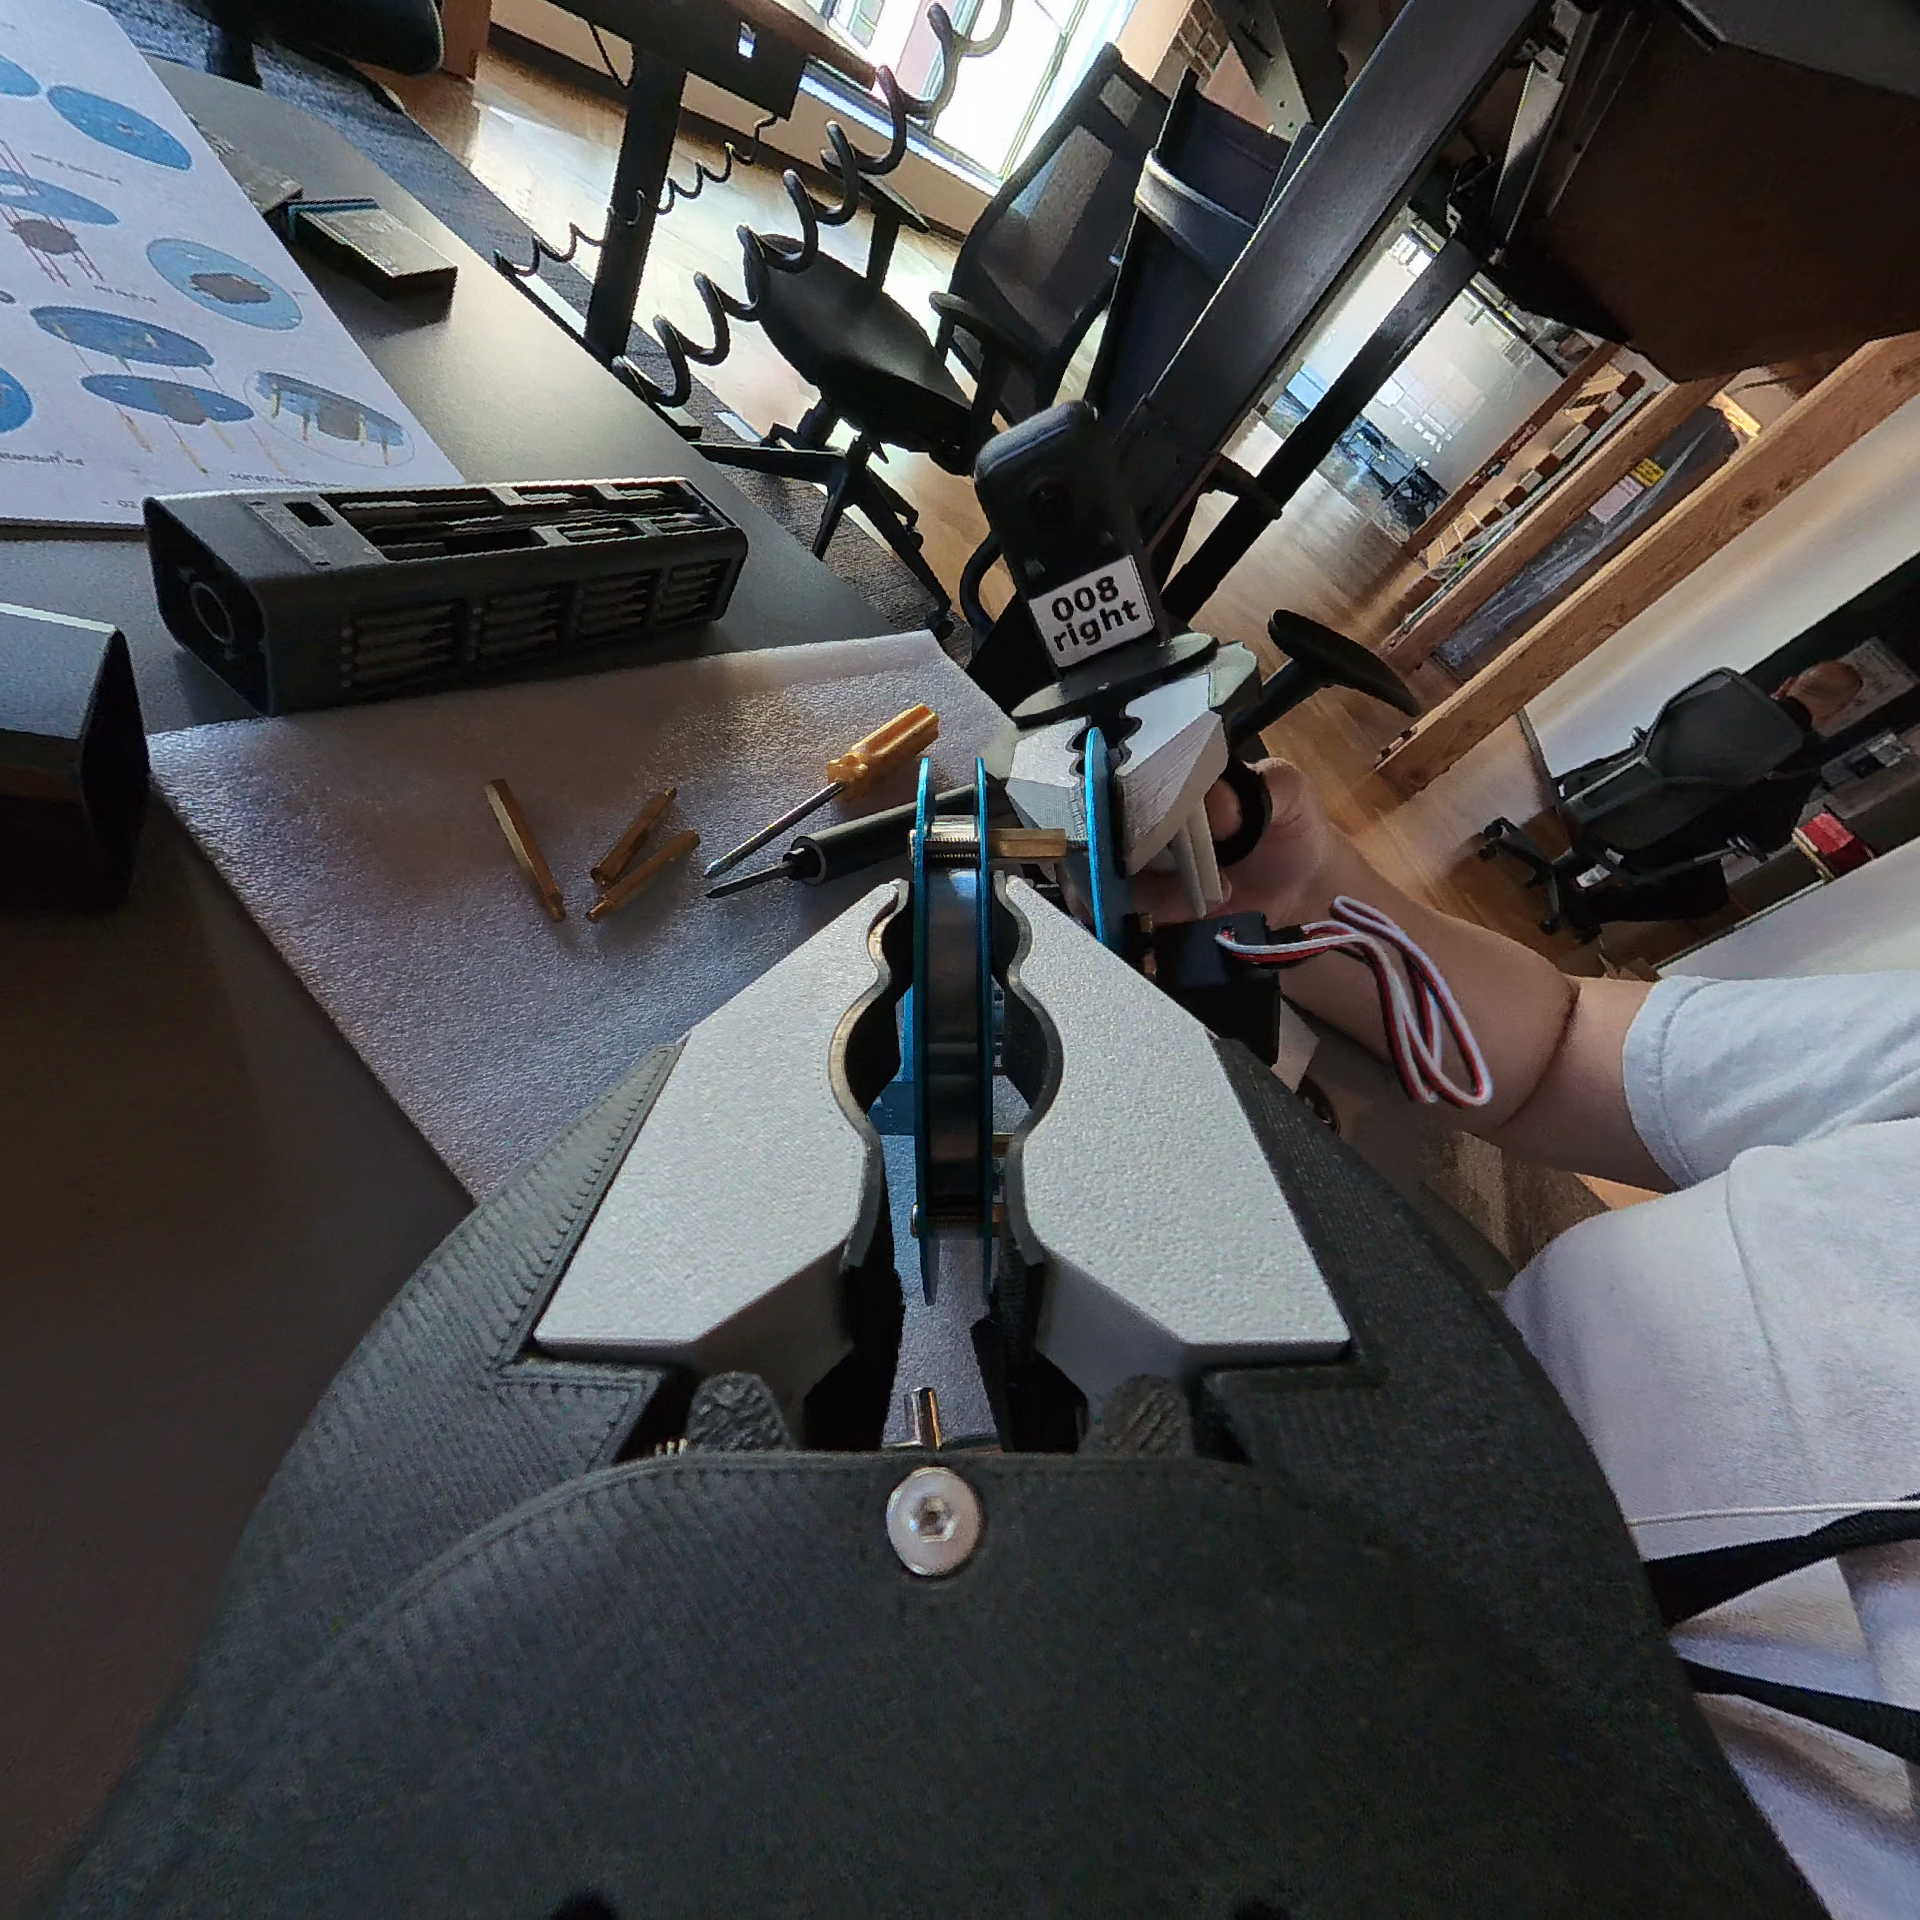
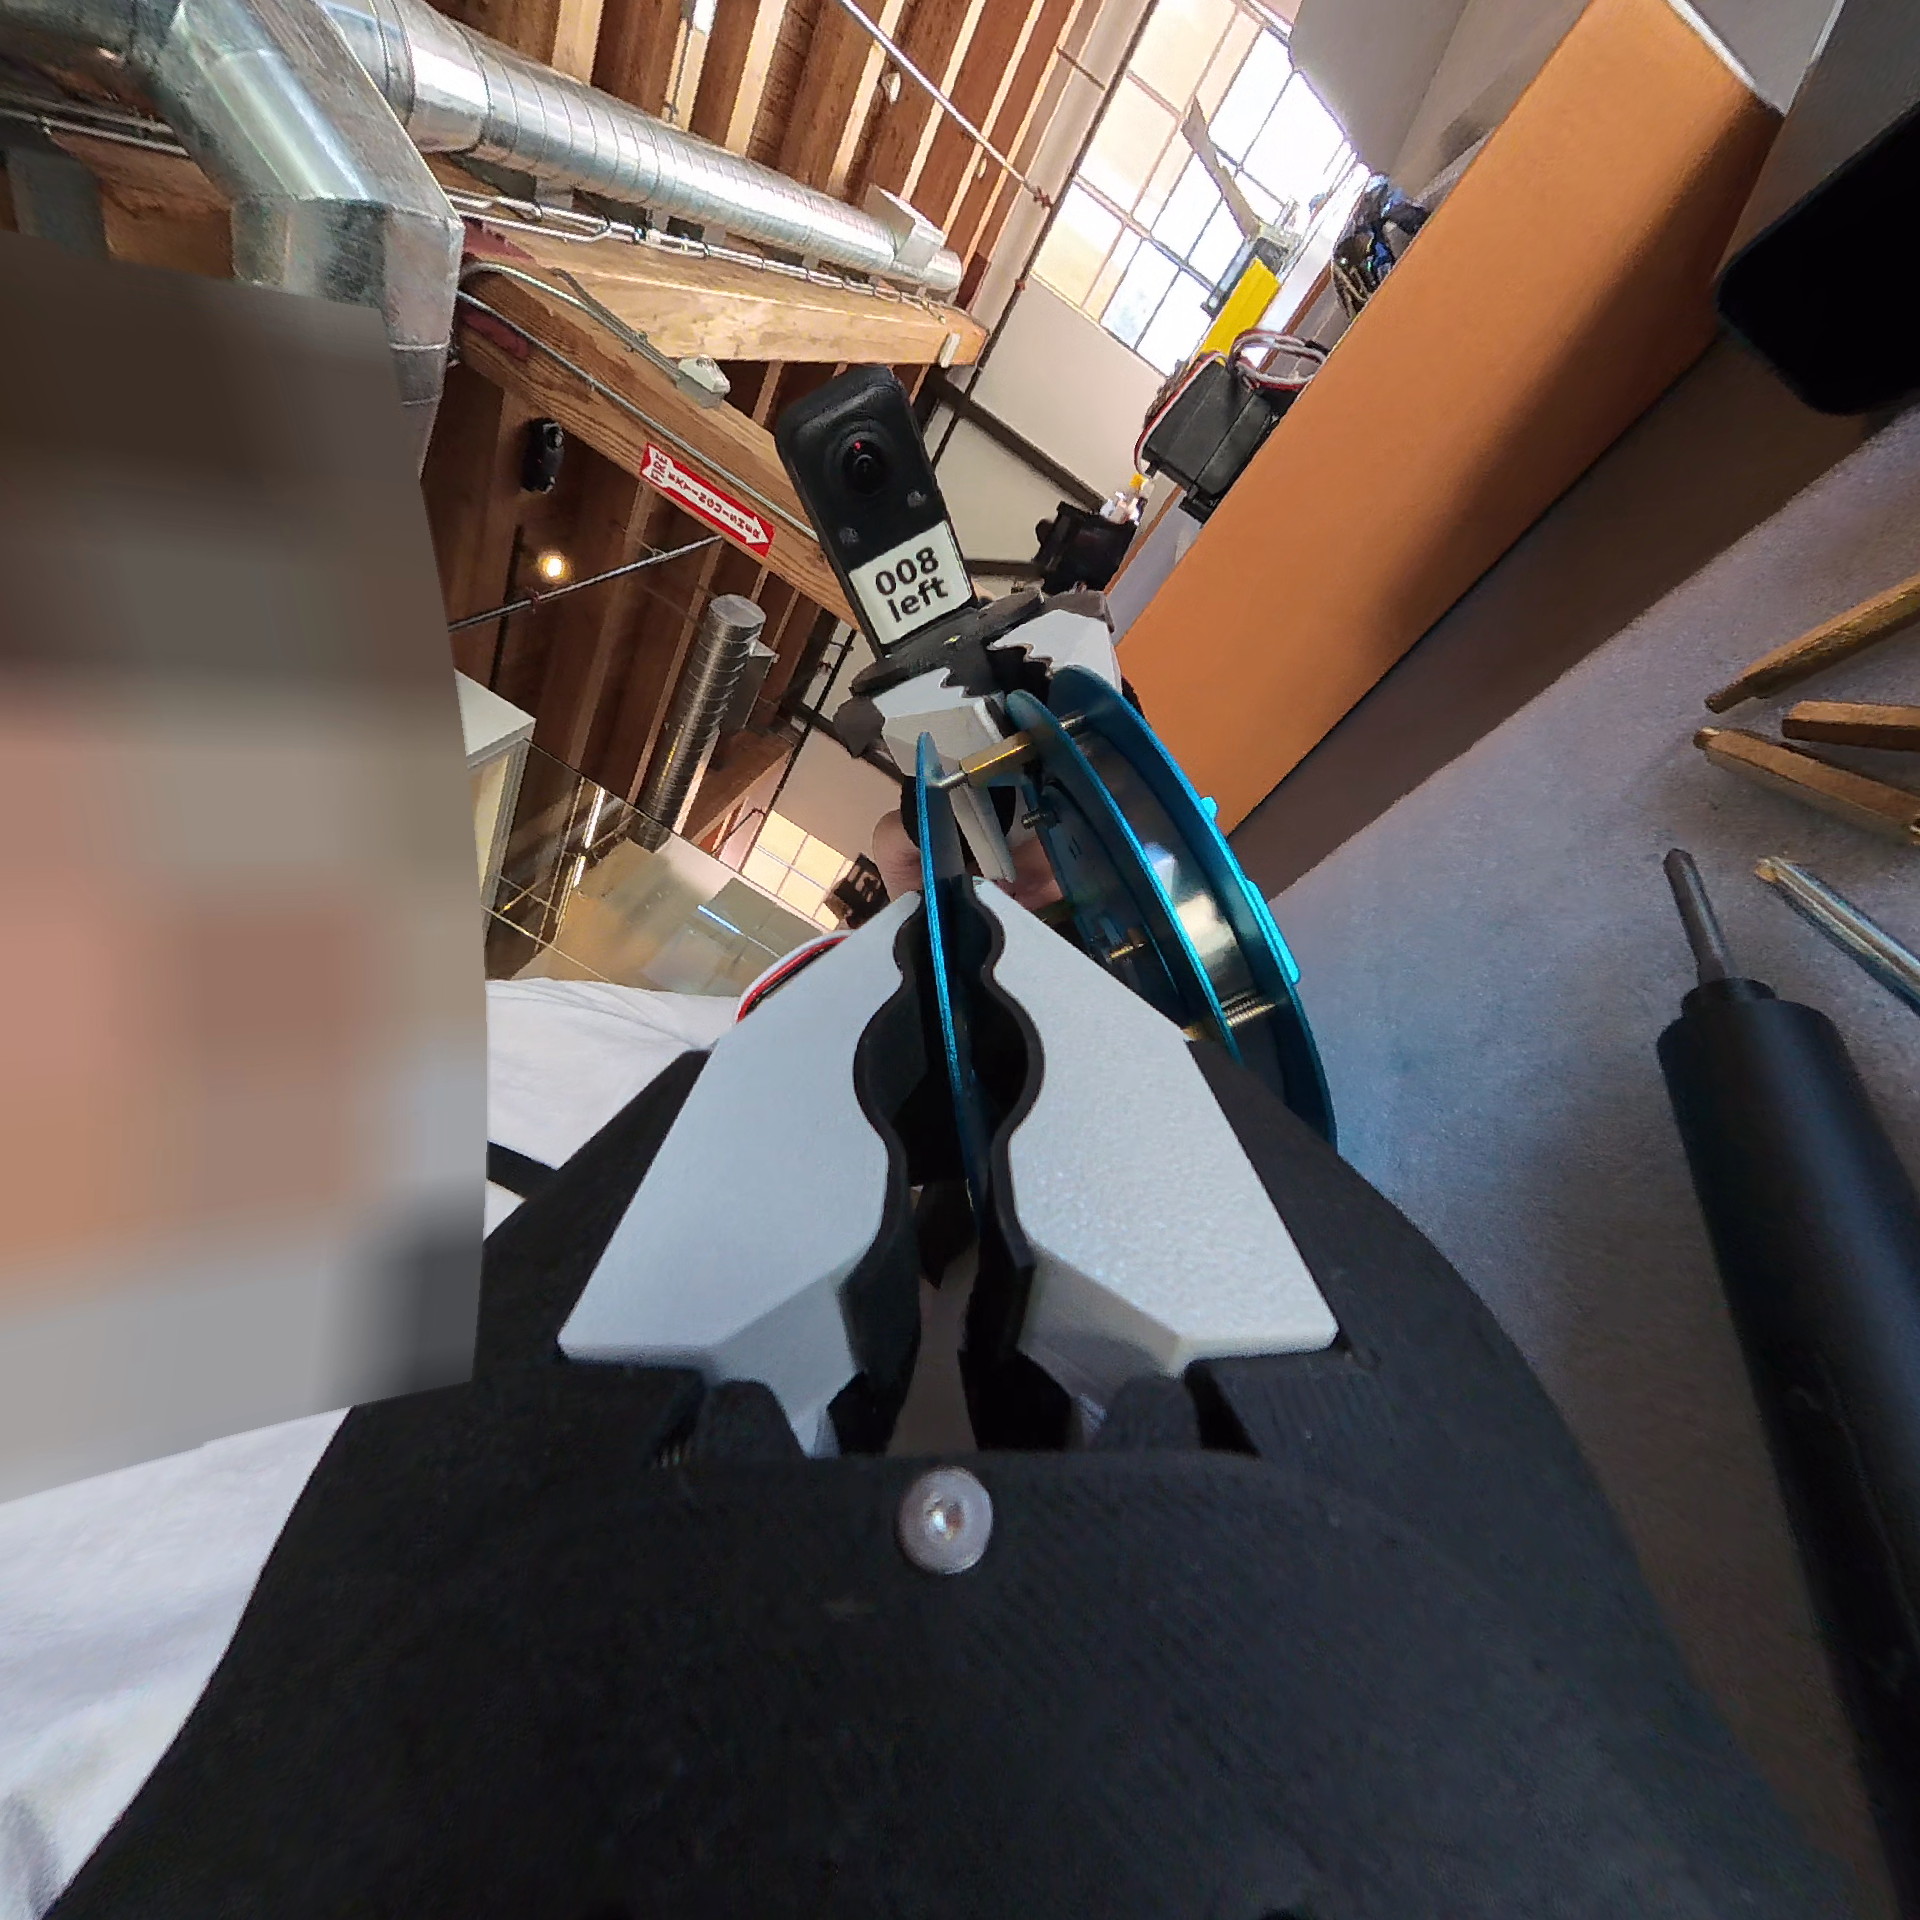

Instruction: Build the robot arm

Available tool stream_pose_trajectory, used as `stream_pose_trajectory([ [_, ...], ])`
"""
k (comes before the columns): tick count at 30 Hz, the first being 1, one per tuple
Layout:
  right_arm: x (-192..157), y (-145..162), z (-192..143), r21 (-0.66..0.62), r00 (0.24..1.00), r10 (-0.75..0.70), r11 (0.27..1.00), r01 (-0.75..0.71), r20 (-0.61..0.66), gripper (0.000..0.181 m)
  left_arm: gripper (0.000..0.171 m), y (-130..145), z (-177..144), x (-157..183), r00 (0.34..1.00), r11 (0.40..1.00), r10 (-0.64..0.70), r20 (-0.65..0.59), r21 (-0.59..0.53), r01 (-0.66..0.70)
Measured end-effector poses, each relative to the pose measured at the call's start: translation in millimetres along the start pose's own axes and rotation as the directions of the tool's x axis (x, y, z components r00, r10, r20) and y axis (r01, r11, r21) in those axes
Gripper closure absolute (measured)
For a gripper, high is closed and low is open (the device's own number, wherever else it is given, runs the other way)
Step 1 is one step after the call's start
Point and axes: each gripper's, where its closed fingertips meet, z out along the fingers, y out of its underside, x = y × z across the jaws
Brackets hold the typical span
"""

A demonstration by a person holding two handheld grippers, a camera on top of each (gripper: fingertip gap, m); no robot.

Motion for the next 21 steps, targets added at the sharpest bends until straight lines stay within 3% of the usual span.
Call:
stream_pose_trajectory([
  [6, -0.2, 1.0, 0.1, 0.049, 1.000, 0.023, 0.999, -0.023, 0.004, 0.181, 0.160, 0.1, 0.3, 0.1, 1.000, 1.000, 0.000, 0.000, 0.001, 0.000],
  [12, 0.1, 0.8, 0.9, 0.096, 0.997, -0.057, 0.993, 0.061, -0.045, 0.181, 0.160, 0.2, 0.1, -0.5, 1.000, 1.000, -0.020, -0.007, 0.004, 0.020],
  [21, -0.3, -0.4, -1.2, 0.097, 0.996, -0.077, 0.992, 0.081, -0.045, 0.181, 0.159, -1.8, 1.3, 0.0, 0.997, 0.997, -0.068, -0.028, 0.031, 0.069],
])
